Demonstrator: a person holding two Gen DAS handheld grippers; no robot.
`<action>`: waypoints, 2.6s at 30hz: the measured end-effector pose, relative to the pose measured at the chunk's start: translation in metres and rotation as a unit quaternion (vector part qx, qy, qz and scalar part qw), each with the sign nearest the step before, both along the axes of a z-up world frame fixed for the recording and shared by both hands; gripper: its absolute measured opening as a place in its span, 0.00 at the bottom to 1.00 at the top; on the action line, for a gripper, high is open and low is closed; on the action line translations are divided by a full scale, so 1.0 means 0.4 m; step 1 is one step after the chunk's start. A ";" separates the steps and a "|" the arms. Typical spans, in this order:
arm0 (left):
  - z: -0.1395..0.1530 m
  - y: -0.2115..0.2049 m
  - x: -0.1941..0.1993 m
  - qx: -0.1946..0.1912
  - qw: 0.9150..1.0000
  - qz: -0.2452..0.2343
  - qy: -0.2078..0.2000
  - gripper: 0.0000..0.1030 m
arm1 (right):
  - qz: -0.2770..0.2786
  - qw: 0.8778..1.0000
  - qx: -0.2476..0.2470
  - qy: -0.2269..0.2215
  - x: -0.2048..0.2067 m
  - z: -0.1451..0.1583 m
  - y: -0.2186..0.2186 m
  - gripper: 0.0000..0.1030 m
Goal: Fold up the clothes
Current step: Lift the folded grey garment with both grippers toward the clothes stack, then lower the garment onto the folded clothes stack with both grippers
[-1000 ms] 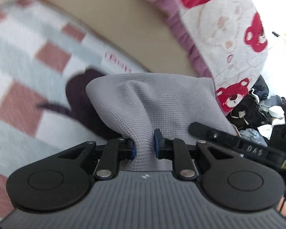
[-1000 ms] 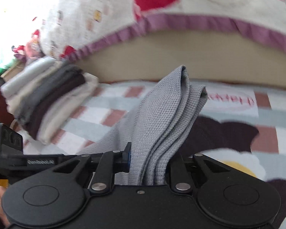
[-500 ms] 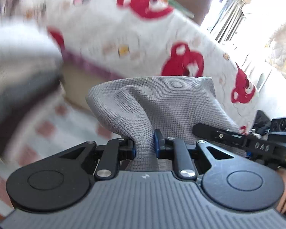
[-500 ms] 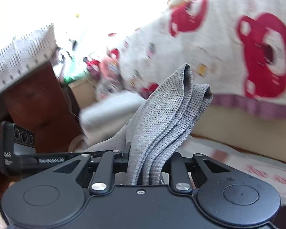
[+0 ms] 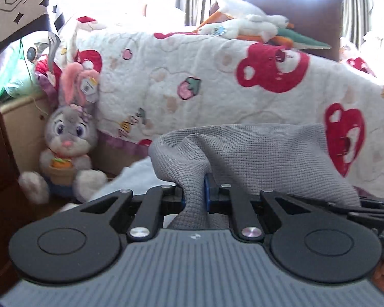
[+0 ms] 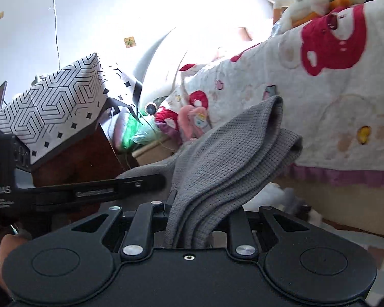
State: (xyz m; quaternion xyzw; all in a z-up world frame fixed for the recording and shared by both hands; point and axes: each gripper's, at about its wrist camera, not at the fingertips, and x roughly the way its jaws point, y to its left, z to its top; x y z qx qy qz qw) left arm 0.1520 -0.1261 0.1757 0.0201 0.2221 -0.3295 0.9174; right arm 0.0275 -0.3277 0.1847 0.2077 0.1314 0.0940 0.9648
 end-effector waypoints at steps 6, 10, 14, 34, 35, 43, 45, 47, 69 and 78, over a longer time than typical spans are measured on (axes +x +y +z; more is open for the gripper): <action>0.084 -0.056 0.209 0.042 0.998 0.044 -0.022 0.11 | 0.014 0.997 0.066 -0.038 0.199 0.015 -0.006 0.23; -0.015 -0.124 0.430 0.116 0.990 0.077 0.018 0.14 | 0.001 0.994 0.111 -0.007 0.390 -0.094 -0.043 0.33; -0.210 -0.159 0.567 0.206 0.970 0.109 0.072 0.14 | -0.031 0.991 0.112 0.074 0.461 -0.251 -0.058 0.44; -0.279 0.231 0.425 -0.058 0.984 0.098 0.140 0.59 | -0.009 0.948 0.313 0.051 0.324 -0.402 -0.017 0.57; -0.295 0.244 0.423 -0.069 0.981 0.105 0.151 0.61 | -0.008 0.954 0.295 0.052 0.324 -0.392 -0.017 0.53; -0.398 0.314 0.436 -0.222 0.941 0.104 0.232 0.86 | -0.004 0.960 0.276 0.036 0.317 -0.422 -0.030 0.46; -0.426 0.300 0.445 -0.237 0.937 0.083 0.245 0.83 | -0.007 0.958 0.286 0.028 0.320 -0.448 -0.023 0.33; -0.425 0.272 0.446 -0.216 0.946 0.074 0.229 0.43 | -0.004 0.954 0.299 0.016 0.314 -0.453 -0.016 0.20; -0.181 0.057 0.214 0.187 0.961 0.156 -0.129 0.84 | 0.036 0.942 0.331 0.038 0.226 -0.401 -0.137 0.62; -0.194 -0.038 0.416 0.023 0.995 0.003 0.093 0.68 | -0.029 0.945 0.325 -0.016 0.234 -0.436 -0.126 0.59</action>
